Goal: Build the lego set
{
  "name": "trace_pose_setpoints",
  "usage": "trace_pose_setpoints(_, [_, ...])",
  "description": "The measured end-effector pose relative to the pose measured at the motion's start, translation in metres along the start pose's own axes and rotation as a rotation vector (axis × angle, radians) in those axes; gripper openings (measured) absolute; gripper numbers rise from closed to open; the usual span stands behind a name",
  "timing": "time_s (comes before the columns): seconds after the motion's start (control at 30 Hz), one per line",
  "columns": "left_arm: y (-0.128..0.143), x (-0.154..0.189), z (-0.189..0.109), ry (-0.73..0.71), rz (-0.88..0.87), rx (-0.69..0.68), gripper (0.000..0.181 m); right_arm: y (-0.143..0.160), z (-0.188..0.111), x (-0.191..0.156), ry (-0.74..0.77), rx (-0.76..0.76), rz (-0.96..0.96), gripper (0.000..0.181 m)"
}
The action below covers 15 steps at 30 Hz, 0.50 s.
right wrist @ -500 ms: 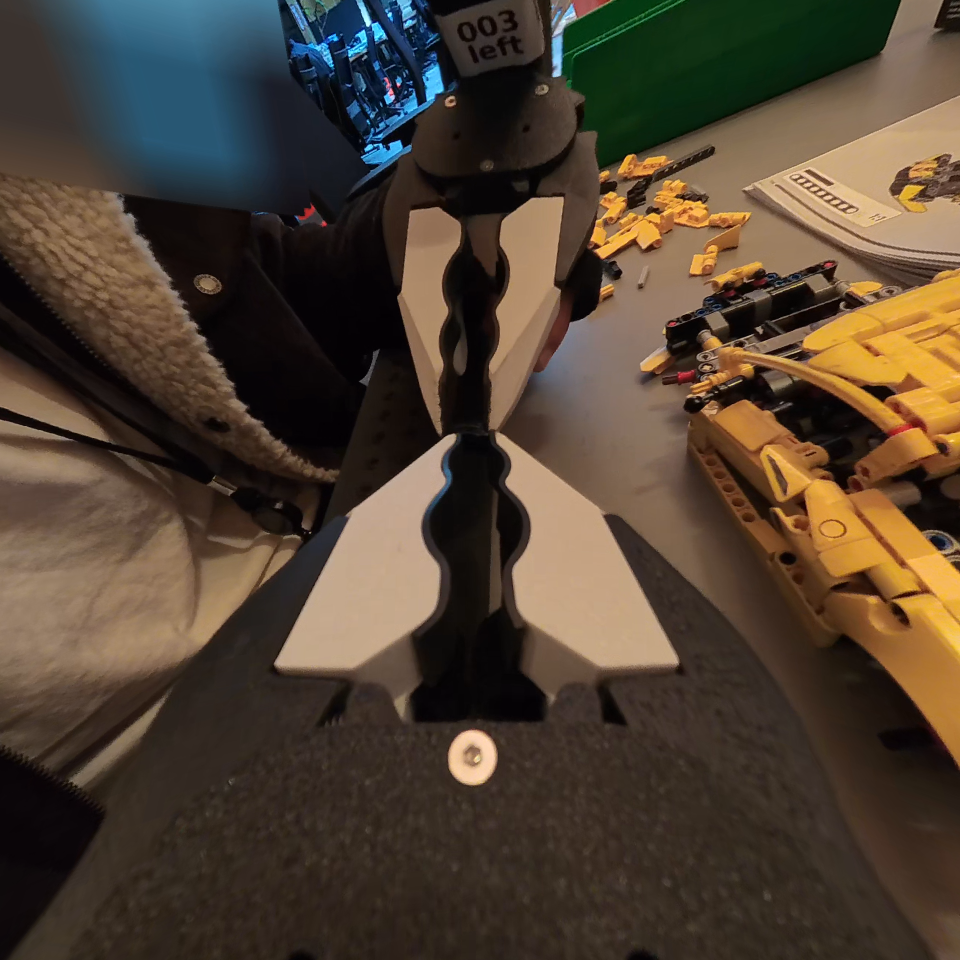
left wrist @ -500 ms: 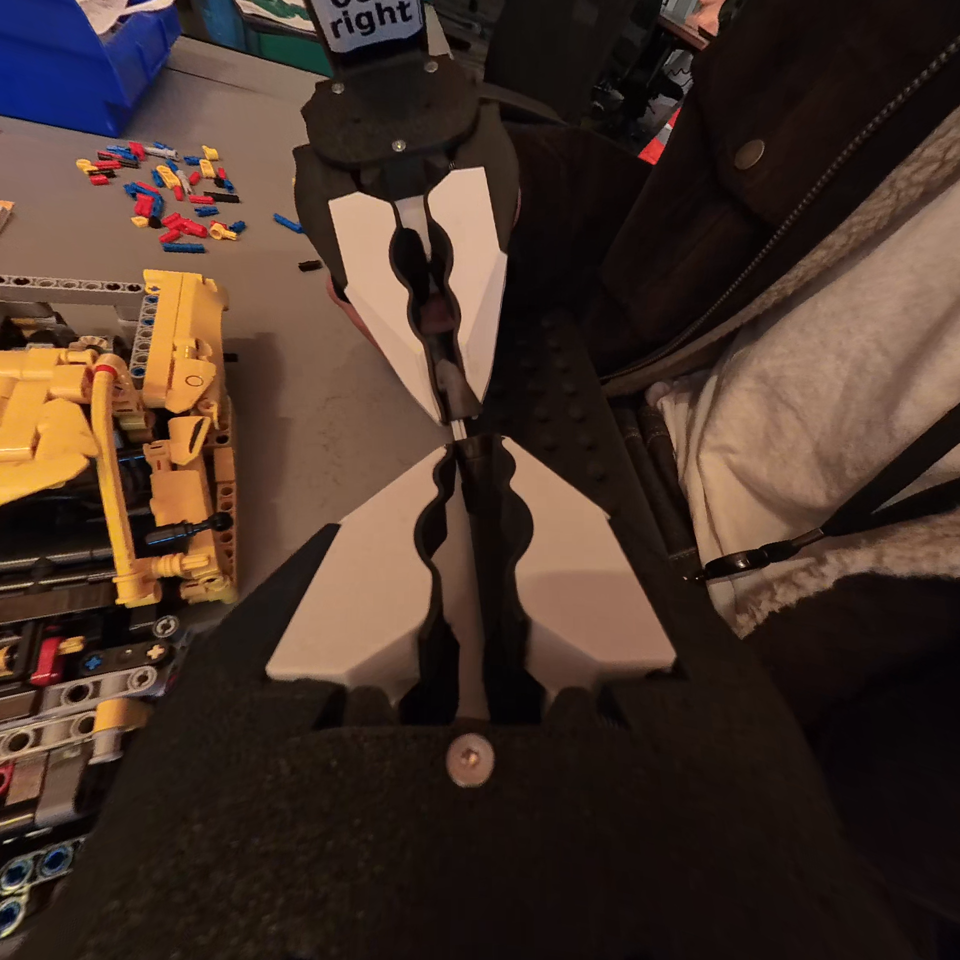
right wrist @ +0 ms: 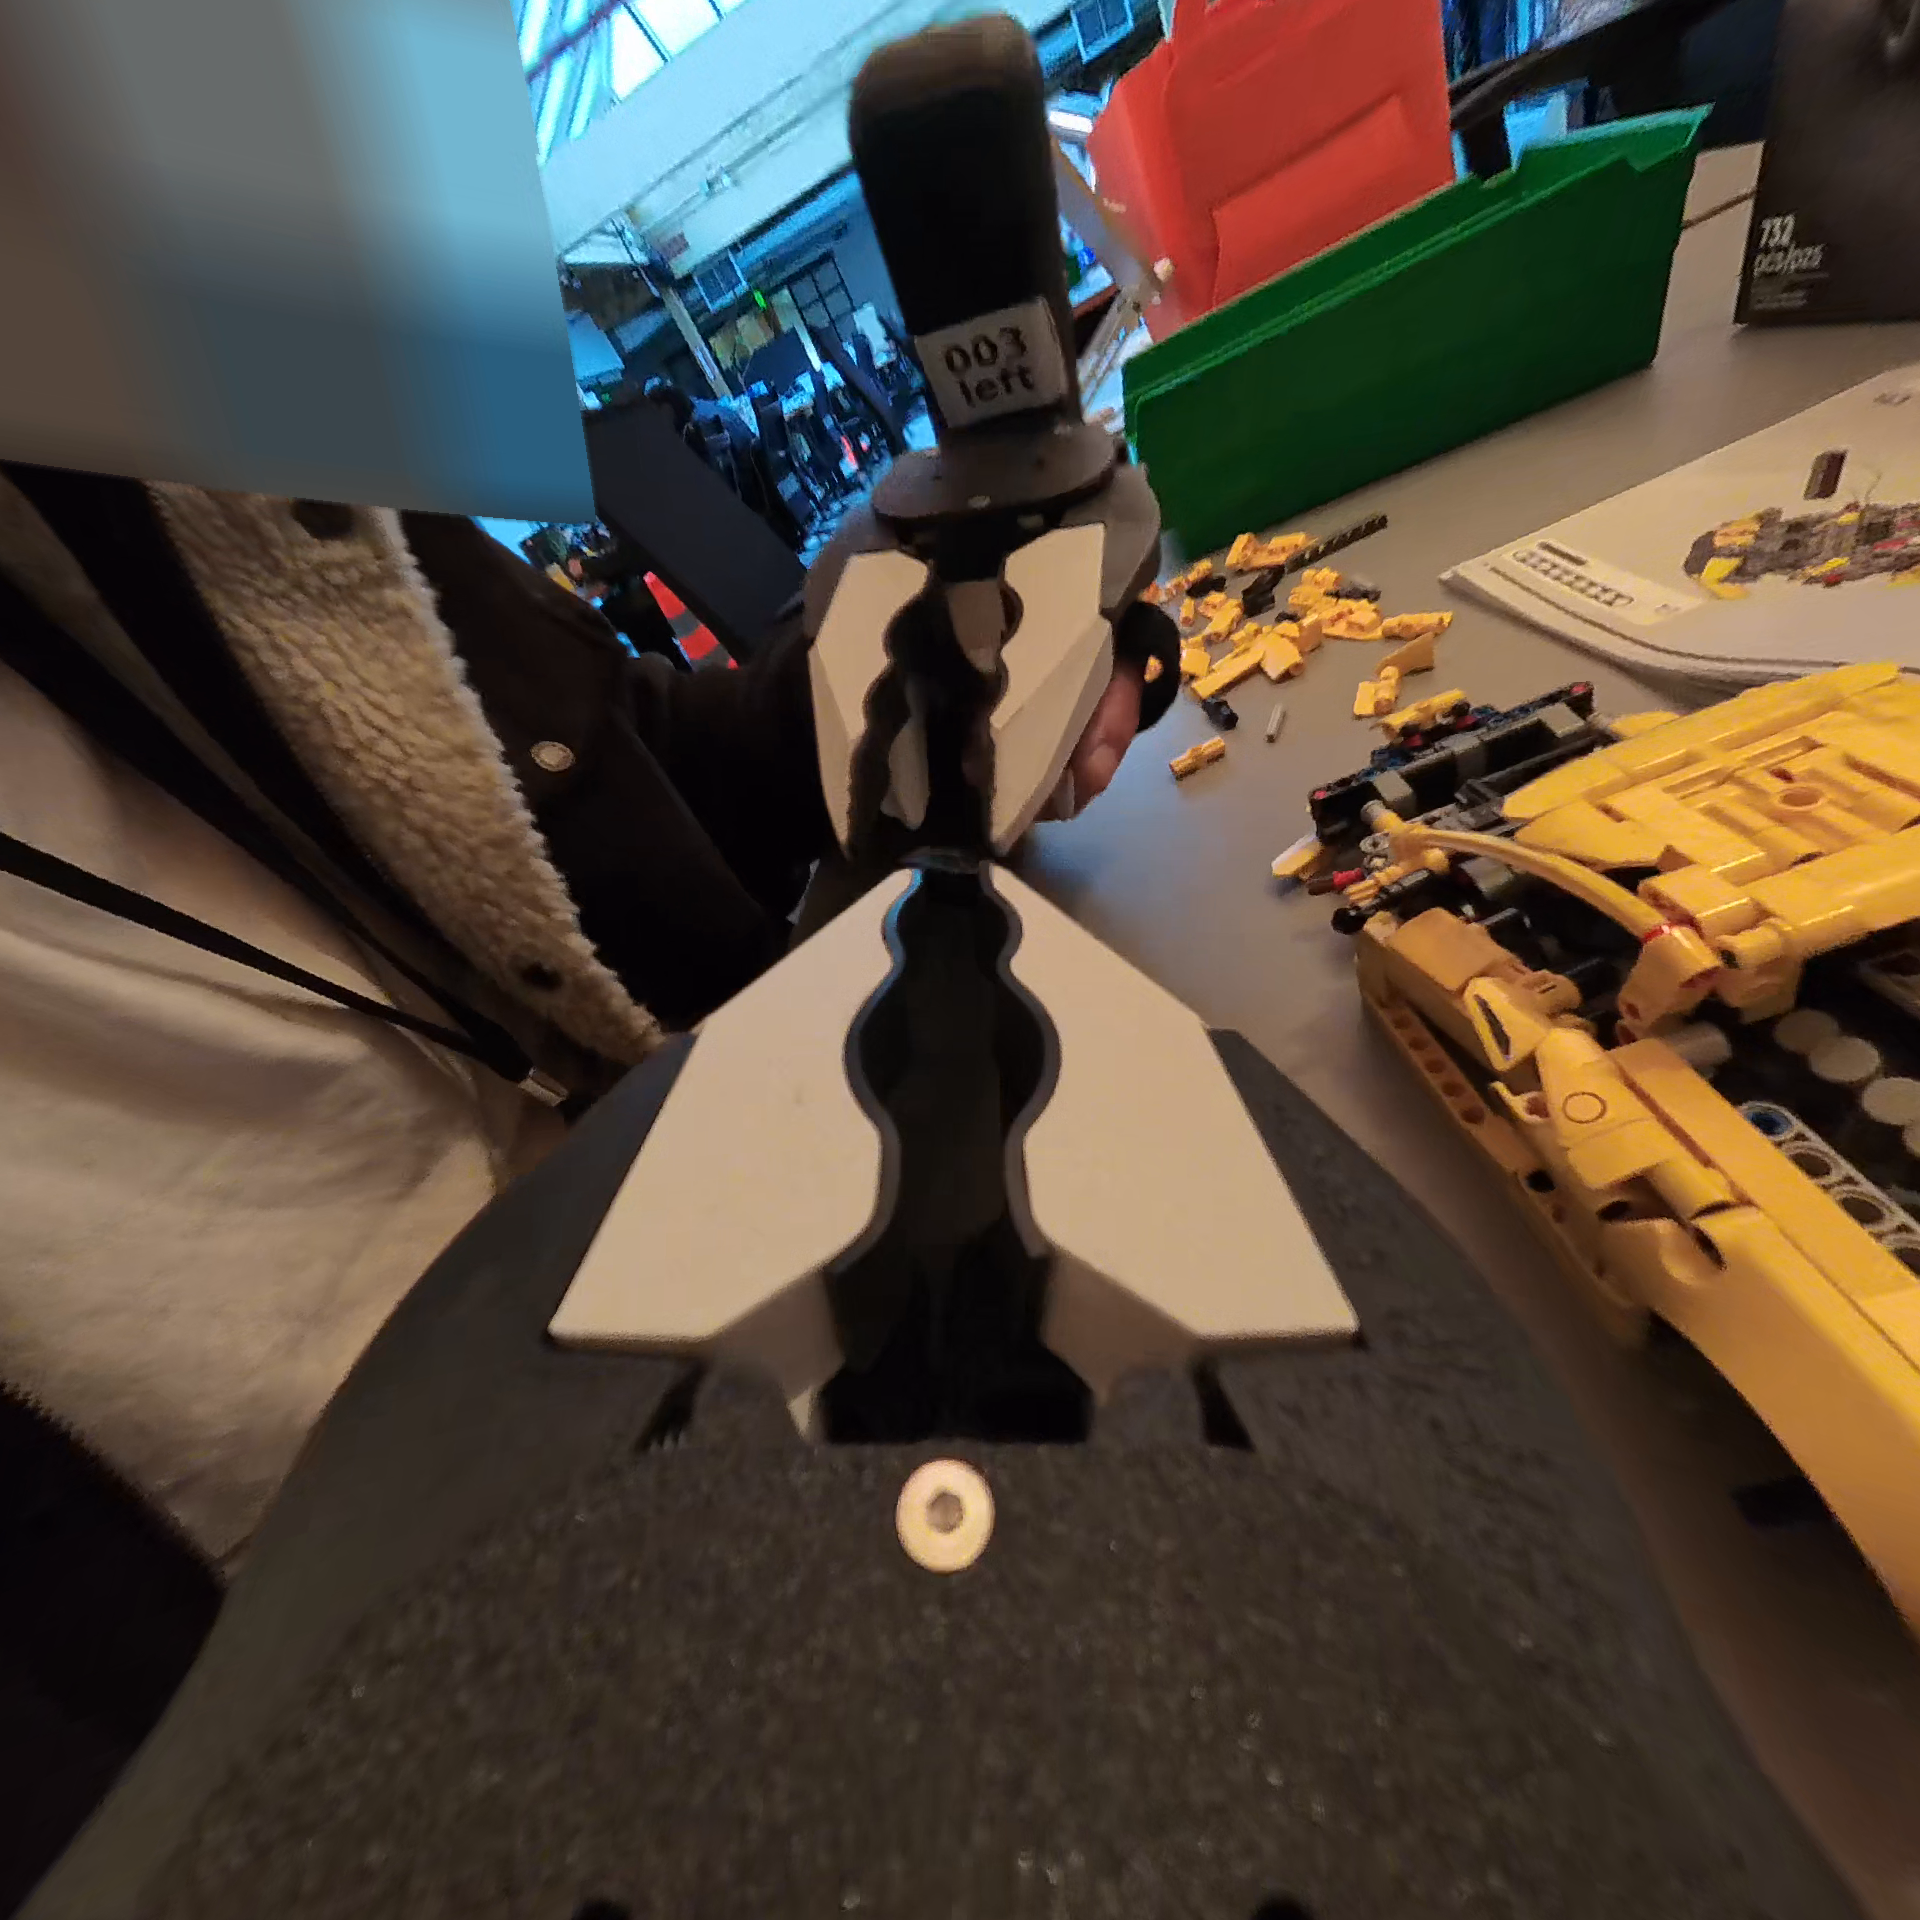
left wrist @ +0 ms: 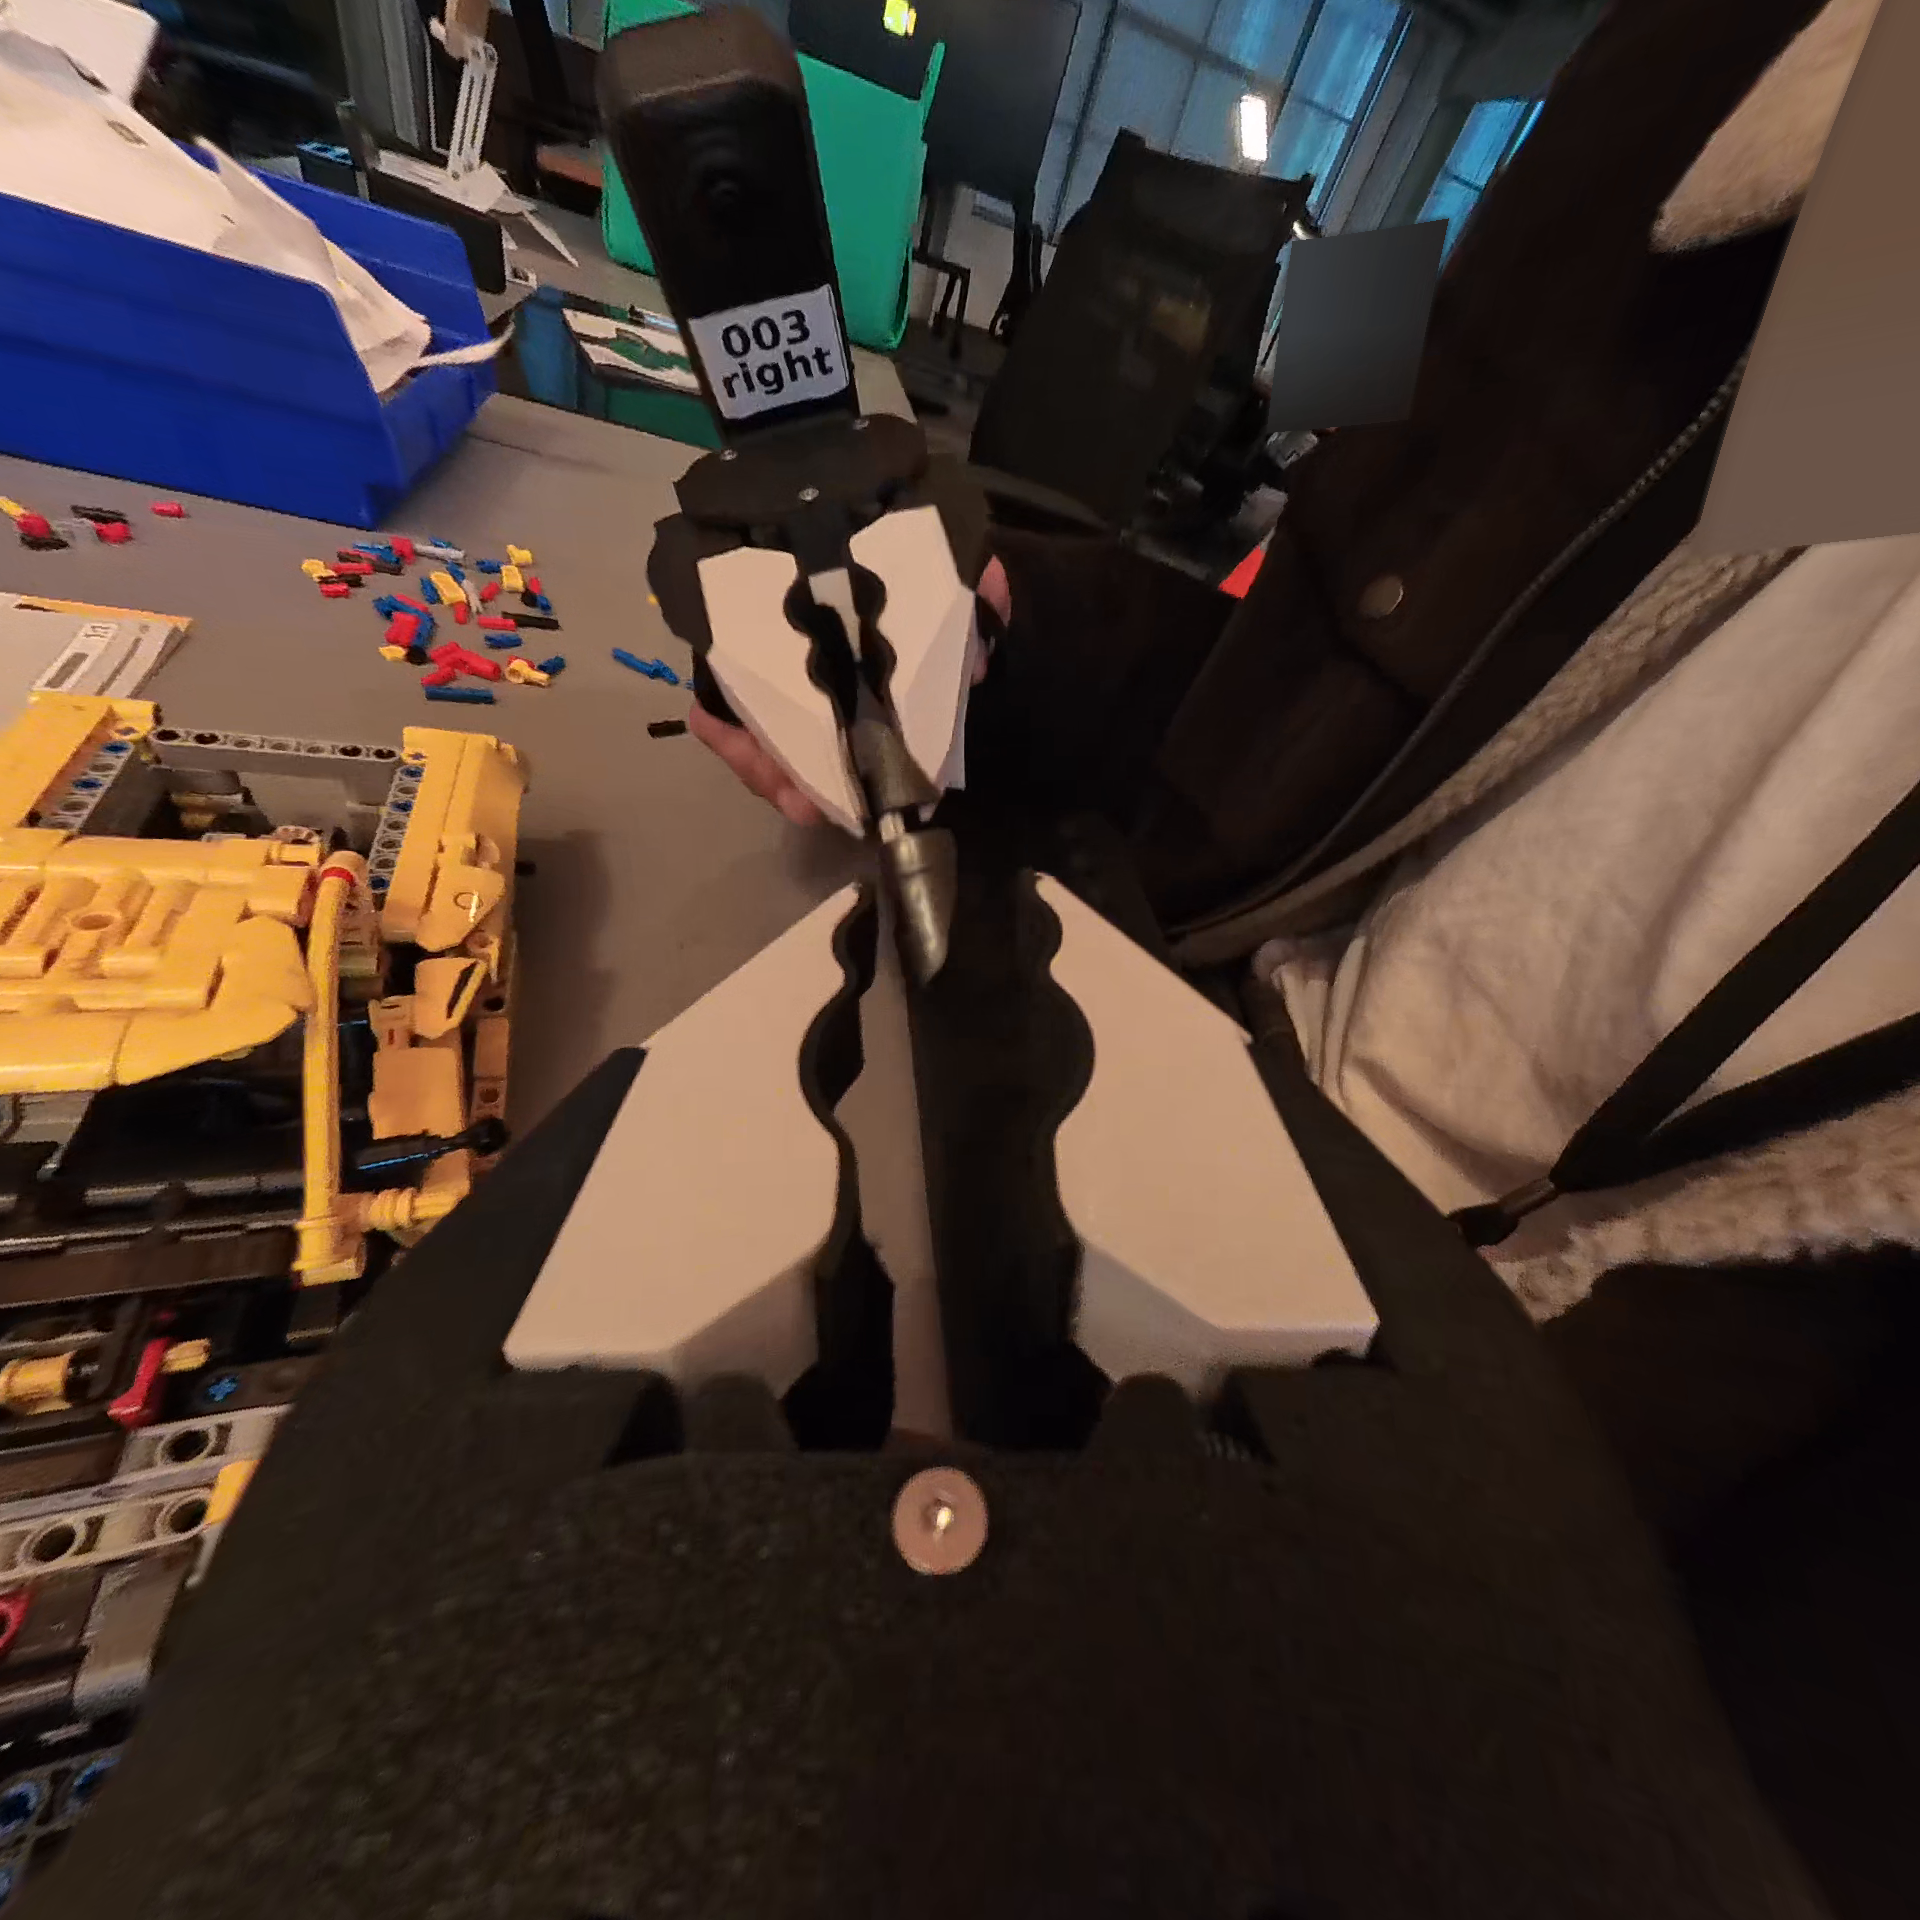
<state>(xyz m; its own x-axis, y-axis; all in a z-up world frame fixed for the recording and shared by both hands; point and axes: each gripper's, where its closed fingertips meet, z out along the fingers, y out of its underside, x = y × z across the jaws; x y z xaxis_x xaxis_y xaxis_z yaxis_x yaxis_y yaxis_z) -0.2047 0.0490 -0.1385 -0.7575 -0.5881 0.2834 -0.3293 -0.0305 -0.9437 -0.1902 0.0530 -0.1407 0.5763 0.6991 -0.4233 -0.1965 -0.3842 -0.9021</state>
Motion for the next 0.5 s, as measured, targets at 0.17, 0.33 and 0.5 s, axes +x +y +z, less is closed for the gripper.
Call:
trace_pose_setpoints(0.17, [0.006,0.001,0.005,0.005,-0.004,-0.033,0.024,-0.002,0.001,-0.005,-0.017,0.012,-0.03,0.007])
trace_pose_setpoints(0.33, [0.008,0.004,0.005,0.025,-0.006,-0.045,0.011,-0.002,0.002,-0.007,-0.022,0.012,-0.036,0.007])
trace_pose_setpoints(0.5, [0.011,0.007,0.005,0.021,0.073,-0.07,0.01,0.0,0.003,-0.01,-0.041,-0.001,-0.024,0.007])
